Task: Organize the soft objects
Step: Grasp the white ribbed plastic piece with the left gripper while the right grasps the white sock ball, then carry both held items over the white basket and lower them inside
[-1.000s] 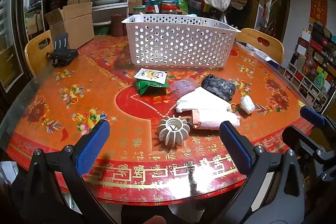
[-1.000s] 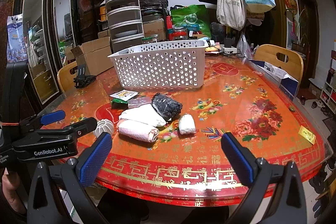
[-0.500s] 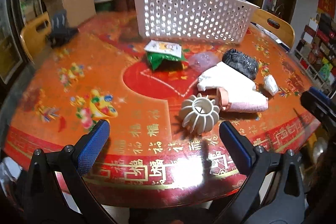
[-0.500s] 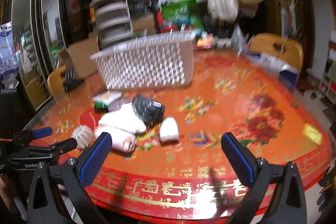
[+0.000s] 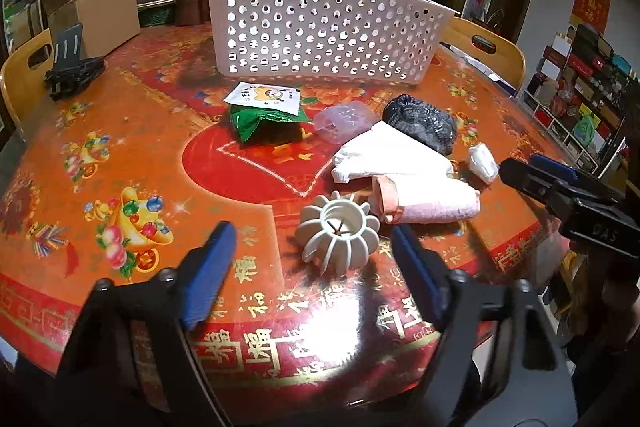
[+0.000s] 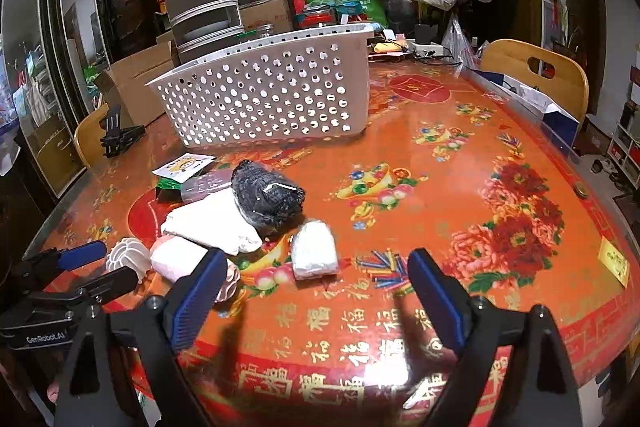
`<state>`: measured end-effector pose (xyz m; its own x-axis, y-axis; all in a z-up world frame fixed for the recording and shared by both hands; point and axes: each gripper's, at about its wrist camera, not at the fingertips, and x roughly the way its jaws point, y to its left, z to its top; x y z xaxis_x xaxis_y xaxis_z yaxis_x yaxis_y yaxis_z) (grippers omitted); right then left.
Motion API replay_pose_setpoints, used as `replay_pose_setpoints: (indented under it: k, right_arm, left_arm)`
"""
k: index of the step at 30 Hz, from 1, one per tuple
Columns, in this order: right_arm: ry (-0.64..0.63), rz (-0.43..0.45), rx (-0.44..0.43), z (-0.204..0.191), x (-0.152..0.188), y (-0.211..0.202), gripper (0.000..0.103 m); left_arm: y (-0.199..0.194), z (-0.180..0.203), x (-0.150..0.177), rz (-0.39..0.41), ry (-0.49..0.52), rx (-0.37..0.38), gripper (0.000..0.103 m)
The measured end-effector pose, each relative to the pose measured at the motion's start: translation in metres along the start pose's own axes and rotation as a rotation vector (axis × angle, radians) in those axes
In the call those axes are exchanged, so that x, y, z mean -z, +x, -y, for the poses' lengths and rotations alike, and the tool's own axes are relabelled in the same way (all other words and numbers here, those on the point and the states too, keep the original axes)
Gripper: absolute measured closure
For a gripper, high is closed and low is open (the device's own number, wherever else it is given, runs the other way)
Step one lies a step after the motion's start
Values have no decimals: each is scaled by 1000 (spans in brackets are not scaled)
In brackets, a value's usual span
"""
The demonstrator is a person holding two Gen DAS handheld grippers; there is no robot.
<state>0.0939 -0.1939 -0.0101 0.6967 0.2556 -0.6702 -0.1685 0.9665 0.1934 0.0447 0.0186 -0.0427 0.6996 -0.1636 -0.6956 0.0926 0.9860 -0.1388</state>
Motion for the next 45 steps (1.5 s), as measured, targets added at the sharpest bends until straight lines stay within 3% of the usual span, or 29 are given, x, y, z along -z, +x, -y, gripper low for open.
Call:
replay_pose_setpoints:
  k: [8, 10, 16, 19, 34, 45]
  right_arm:
    - [-35, -20, 1, -6, -2, 9, 31]
    - [-46, -30, -1, -8, -3, 13, 41]
    - [-59, -58, -9, -9, -2, 23, 66]
    - [-73, -68, -10, -11, 0, 26, 73]
    - [-74, -54, -8, -11, -2, 23, 75]
    - [-78, 7, -30, -8, -24, 0, 75]
  left_arm:
    - [-1, 6, 5, 7, 29, 19, 56]
    - [-3, 7, 6, 14, 34, 29, 62]
    - [-6, 11, 10, 35, 60, 14, 63]
    - [-8, 11, 11, 44, 64, 5, 64]
    - [-16, 2, 5, 83, 56, 15, 64]
    - [-30, 0, -17, 124, 64, 10, 64]
